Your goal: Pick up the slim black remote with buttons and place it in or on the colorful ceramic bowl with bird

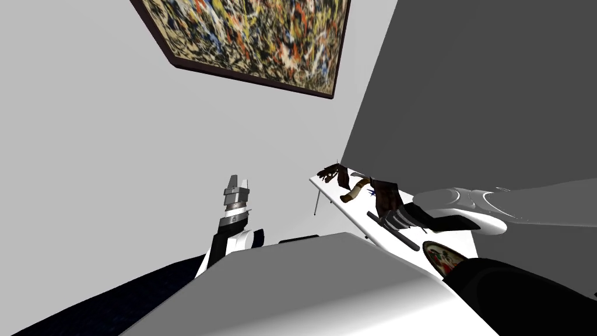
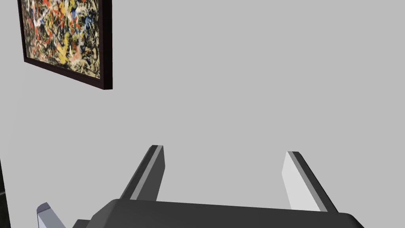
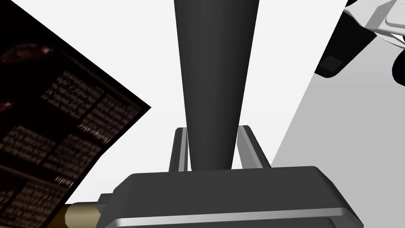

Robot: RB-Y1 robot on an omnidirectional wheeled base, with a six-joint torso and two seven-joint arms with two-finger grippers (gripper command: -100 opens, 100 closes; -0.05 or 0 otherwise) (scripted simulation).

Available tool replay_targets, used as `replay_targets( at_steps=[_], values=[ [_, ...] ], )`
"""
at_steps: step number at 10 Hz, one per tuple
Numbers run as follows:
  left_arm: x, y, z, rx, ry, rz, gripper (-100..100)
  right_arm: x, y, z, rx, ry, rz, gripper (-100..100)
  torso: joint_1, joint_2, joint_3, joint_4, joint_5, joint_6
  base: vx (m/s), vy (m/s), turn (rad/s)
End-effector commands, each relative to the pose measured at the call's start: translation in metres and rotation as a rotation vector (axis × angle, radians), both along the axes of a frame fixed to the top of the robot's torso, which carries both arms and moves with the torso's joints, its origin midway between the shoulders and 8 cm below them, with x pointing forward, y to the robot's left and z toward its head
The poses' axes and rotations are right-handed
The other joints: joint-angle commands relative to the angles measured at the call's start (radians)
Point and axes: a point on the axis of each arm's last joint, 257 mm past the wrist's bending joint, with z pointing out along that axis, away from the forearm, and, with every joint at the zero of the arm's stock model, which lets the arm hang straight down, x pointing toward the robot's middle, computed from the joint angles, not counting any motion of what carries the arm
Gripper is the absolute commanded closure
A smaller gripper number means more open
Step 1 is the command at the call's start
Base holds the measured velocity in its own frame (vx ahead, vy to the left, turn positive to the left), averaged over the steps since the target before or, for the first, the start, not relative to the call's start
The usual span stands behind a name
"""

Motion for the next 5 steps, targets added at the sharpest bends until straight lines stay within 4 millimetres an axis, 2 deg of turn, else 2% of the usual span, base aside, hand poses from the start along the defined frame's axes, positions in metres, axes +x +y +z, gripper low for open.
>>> replay_targets(
  at_steps=[1, 5],
  values=[
    [0.000, 0.000, 0.000, 0.000, 0.000, 0.000, 0, 0.004, -0.002, 0.005, -0.008, 0.016, 0.007, 100, 0.000, 0.000, 0.000, 0.000, 0.000, 0.000, -0.082, -0.039, -0.098],
    [0.000, 0.000, 0.000, 0.000, 0.000, 0.000, 0, 0.017, -0.008, 0.020, -0.039, 0.054, 0.031, 100, -0.001, 0.001, 0.000, 0.000, -0.001, 0.002, -0.079, -0.047, -0.113]
  ],
)
